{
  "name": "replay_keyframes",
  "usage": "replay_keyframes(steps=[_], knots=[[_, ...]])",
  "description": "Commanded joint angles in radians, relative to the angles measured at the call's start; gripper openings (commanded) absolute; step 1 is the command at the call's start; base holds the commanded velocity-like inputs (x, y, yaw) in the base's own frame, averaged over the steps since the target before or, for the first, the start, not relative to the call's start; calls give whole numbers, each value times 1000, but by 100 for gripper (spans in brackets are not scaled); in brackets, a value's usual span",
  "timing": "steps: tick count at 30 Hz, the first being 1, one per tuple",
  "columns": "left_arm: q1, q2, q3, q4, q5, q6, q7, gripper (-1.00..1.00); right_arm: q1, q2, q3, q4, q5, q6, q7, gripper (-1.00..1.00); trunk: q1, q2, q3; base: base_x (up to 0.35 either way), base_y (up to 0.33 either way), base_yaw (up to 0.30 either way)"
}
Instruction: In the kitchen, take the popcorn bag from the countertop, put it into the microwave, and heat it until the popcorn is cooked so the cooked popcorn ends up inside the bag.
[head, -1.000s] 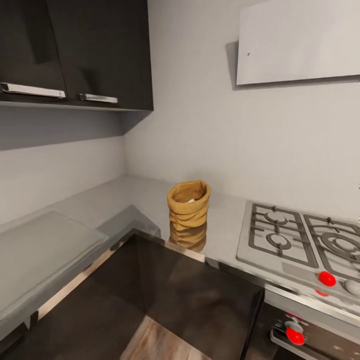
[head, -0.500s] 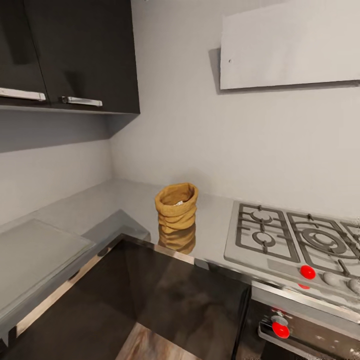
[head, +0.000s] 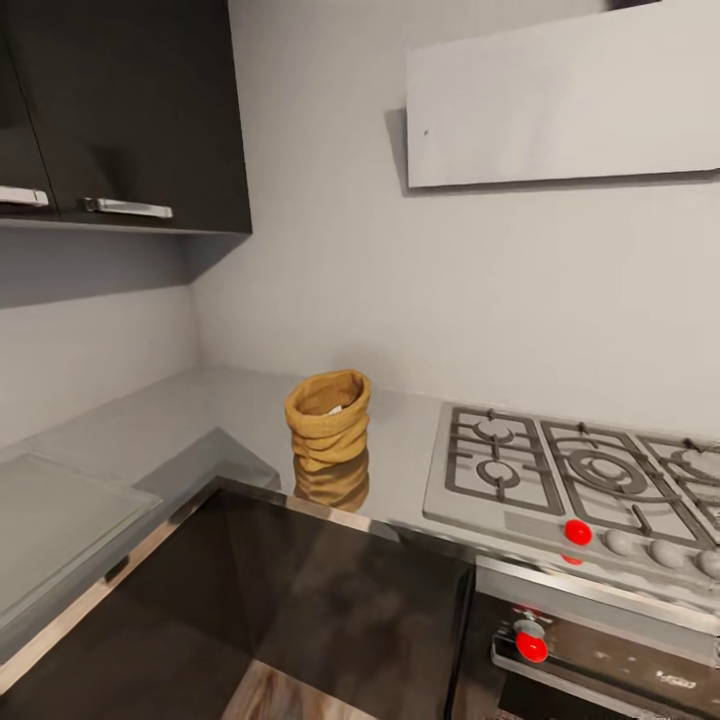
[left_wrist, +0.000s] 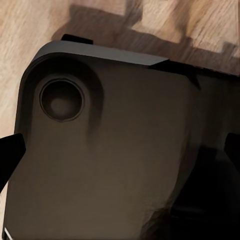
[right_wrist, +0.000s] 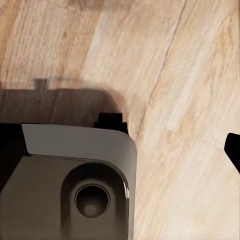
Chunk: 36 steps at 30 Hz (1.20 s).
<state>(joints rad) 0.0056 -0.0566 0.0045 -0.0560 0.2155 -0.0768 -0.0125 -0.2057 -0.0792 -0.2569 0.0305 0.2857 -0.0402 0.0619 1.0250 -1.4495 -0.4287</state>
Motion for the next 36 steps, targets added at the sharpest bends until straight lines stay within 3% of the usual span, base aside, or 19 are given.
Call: replay_keyframes(steps=[1,15,36], knots=[[1,0,1,-2,7,-1,-1,100,-1,-1,-9,3,8,-4,2,100,0,0,0,0,0,-165],[1,0,2,-2,7,-1,-1,100,-1,-2,-9,3,8,0,2,100,0,0,12,0,0,-156],[1,-2,3,-2,7,-1,-1,100,-1,-5,-7,3,9,2,3,100,0,0,13,0,59,-4]])
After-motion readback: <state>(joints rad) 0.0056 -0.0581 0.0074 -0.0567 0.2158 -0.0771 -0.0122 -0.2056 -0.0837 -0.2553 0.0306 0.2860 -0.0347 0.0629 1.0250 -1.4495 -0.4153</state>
